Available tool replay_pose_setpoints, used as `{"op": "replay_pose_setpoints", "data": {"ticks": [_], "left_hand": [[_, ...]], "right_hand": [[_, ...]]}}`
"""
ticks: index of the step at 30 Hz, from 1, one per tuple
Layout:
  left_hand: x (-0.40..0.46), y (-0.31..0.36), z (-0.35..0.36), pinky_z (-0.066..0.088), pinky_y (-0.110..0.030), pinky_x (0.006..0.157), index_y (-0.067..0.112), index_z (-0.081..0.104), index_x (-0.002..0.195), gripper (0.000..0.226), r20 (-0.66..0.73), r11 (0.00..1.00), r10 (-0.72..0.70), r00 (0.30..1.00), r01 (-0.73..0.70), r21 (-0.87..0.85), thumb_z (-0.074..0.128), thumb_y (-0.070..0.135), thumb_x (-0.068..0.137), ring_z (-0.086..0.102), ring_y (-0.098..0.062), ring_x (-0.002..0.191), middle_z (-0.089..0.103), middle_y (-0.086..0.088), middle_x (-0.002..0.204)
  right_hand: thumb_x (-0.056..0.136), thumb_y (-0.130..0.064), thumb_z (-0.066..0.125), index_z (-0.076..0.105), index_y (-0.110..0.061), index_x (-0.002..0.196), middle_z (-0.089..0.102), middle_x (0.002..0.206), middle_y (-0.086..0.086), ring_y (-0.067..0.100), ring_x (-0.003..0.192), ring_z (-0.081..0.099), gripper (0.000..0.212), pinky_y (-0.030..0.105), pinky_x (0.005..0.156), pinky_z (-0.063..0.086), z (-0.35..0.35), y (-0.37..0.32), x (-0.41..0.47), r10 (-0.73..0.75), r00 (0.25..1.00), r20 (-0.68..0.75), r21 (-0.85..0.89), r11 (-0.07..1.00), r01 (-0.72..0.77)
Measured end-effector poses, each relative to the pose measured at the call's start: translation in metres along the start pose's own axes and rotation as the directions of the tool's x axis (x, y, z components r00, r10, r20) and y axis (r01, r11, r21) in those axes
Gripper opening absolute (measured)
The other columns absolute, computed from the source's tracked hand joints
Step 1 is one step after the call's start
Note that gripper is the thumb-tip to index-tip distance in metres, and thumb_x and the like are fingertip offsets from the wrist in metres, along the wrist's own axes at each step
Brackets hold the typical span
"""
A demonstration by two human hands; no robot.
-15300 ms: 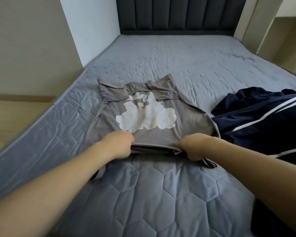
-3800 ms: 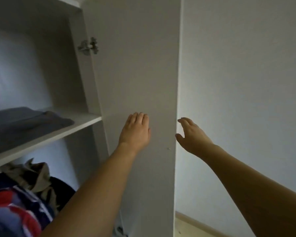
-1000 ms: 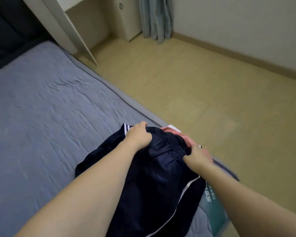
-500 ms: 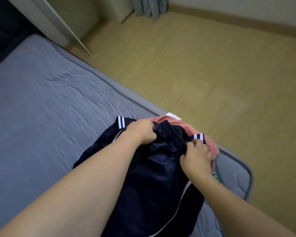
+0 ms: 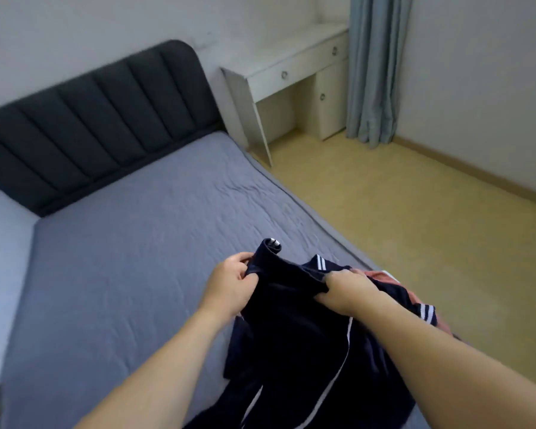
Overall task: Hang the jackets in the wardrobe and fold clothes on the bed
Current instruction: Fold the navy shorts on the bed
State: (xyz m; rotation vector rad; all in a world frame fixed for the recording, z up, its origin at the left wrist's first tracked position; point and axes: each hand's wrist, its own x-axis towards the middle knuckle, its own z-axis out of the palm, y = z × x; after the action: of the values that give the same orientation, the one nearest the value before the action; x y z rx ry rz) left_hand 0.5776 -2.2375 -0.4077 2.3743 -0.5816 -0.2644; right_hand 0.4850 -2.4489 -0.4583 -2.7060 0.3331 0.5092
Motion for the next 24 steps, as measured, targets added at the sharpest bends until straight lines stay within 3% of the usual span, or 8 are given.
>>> {"op": "replay_pose_setpoints", "data": {"ticks": [3, 7, 10, 12, 16, 19, 22, 24], "left_hand": [[-0.064, -0.012, -0.137, 0.046, -0.028, 0.064, 0.014, 0.049, 0.043, 0.030, -0.237, 0.998, -0.061, 0.970, 0.058, -0.017, 0.056, 0.022, 0.071, 0.065, -0.011, 0.075, 0.060, 0.023, 0.126], [-0.164, -0.026, -0.325, 0.042, -0.018, 0.062, 0.005, 0.044, 0.043, 0.037, -0.453, 0.990, -0.078, 0.888, 0.017, -0.138, 0.059, 0.006, 0.076, 0.064, 0.001, 0.076, 0.054, 0.022, 0.132], [-0.246, -0.020, -0.445, 0.044, -0.028, 0.096, -0.012, 0.047, 0.052, 0.026, -0.463, 0.973, -0.026, 0.886, -0.084, -0.215, 0.059, 0.001, 0.071, 0.057, -0.006, 0.119, 0.062, 0.015, 0.124], [-0.299, -0.008, -0.507, 0.049, -0.042, 0.094, -0.017, 0.042, 0.056, 0.029, -0.458, 0.961, 0.057, 0.887, -0.172, -0.215, 0.055, 0.008, 0.065, 0.065, -0.015, 0.105, 0.072, 0.004, 0.104], [-0.375, 0.024, -0.592, 0.052, -0.024, 0.070, -0.004, 0.057, 0.068, 0.012, -0.460, 0.891, 0.117, 0.880, -0.298, -0.342, 0.052, 0.006, 0.063, 0.062, -0.014, 0.080, 0.062, 0.005, 0.082], [-0.416, 0.039, -0.637, 0.048, -0.025, 0.053, 0.010, 0.048, 0.101, 0.038, -0.415, 0.740, 0.040, 0.909, -0.306, -0.599, 0.049, 0.001, 0.064, 0.053, -0.016, 0.066, 0.050, -0.003, 0.083], [-0.445, 0.036, -0.678, 0.055, -0.040, 0.083, 0.028, 0.040, 0.130, 0.064, -0.318, 0.710, 0.005, 0.948, -0.227, -0.666, 0.059, 0.011, 0.071, 0.062, -0.022, 0.091, 0.059, -0.007, 0.109], [-0.464, 0.035, -0.700, 0.049, -0.041, 0.094, 0.018, 0.057, 0.118, 0.043, -0.275, 0.792, 0.015, 0.961, -0.179, -0.584, 0.061, 0.027, 0.076, 0.060, -0.021, 0.096, 0.062, -0.005, 0.107]], "right_hand": [[0.091, -0.044, 0.051, 0.059, -0.015, 0.109, 0.061, 0.103, 0.008, 0.030, 0.092, 0.059, 0.035, 0.032, 0.075, 0.041, -0.082, -0.133, -0.039, -0.121, 0.991, -0.054, -0.204, 0.973, 0.107], [0.093, -0.037, 0.052, 0.063, -0.016, 0.112, 0.063, 0.111, 0.007, 0.030, 0.100, 0.061, 0.030, 0.032, 0.070, 0.042, -0.168, -0.328, -0.111, -0.358, 0.906, -0.227, -0.470, 0.855, 0.221], [0.091, -0.026, 0.052, 0.066, -0.017, 0.103, 0.065, 0.100, 0.005, 0.028, 0.089, 0.063, 0.021, 0.031, 0.064, 0.039, -0.223, -0.459, -0.174, -0.502, 0.791, -0.351, -0.615, 0.760, 0.210], [0.088, -0.016, 0.051, 0.064, -0.018, 0.088, 0.061, 0.083, 0.002, 0.025, 0.069, 0.056, 0.013, 0.029, 0.057, 0.033, -0.254, -0.532, -0.216, -0.564, 0.702, -0.435, -0.668, 0.725, 0.168], [0.082, -0.005, 0.049, 0.053, -0.018, 0.071, 0.047, 0.063, -0.004, 0.015, 0.052, 0.039, 0.018, 0.027, 0.060, 0.030, -0.302, -0.635, -0.287, -0.653, 0.512, -0.558, -0.732, 0.678, 0.065], [0.083, -0.006, 0.048, 0.051, -0.021, 0.076, 0.065, 0.083, 0.000, 0.022, 0.074, 0.059, 0.016, 0.030, 0.072, 0.032, -0.326, -0.684, -0.327, -0.687, 0.371, -0.625, -0.724, 0.688, 0.056], [0.084, -0.007, 0.048, 0.049, -0.020, 0.083, 0.068, 0.095, 0.004, 0.026, 0.091, 0.063, 0.013, 0.032, 0.075, 0.030, -0.343, -0.715, -0.358, -0.690, 0.270, -0.672, -0.709, 0.704, 0.037], [0.085, -0.007, 0.048, 0.053, -0.016, 0.090, 0.068, 0.098, 0.005, 0.028, 0.094, 0.062, 0.011, 0.032, 0.078, 0.032, -0.352, -0.726, -0.374, -0.697, 0.220, -0.682, -0.711, 0.702, 0.020]]}}
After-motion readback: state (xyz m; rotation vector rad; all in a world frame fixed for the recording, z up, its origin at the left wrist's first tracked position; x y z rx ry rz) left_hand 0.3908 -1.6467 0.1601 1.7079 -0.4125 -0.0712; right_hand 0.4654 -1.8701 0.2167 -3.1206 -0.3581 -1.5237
